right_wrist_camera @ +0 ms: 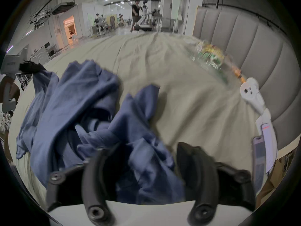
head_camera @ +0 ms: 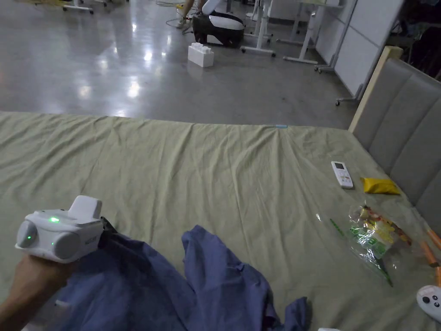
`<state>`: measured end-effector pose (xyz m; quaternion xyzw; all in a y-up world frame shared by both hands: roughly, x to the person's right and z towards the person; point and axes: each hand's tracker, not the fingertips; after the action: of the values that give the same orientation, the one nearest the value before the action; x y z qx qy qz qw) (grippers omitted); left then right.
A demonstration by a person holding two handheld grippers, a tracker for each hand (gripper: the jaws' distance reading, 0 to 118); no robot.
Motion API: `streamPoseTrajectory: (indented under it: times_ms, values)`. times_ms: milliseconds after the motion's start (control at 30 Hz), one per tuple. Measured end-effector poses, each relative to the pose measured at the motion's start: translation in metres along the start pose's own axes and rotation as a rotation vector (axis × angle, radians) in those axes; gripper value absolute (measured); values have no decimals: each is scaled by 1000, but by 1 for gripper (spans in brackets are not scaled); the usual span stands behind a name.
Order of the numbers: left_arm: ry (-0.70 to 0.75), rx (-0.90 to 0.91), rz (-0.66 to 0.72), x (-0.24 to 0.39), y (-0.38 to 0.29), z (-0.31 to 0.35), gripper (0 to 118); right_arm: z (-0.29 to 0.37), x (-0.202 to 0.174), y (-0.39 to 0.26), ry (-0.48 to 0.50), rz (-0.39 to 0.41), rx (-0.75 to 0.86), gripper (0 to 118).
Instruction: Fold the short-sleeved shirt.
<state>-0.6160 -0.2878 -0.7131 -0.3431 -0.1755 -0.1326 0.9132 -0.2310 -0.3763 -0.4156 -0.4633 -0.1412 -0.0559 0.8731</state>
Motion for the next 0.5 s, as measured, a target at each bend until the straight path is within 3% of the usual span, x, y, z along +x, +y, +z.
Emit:
streamPoseTrajectory:
  times_ms: [33,100,133,167,300,500]
  values:
    - [6,8,-3,-1,-3,10,4,-3,-3,-4,0,-2,2,50]
    - [11,25,4,-6,-12,31,4,4,-10,-5,-35,16,55,43]
    - [10,28,6,-8,-15,39,4,7,-11,-4,-23,14,53,20]
    - [15,35,13,-10,-19,48,4,10,-11,-4,-4,-3,68,9]
    - [27,60,44,-19,-30,71,4,19,-19,-6,-28,61,83,8]
    - [43,134,56,-26,-25,116,4,68,-15,8,-33,25,264,7]
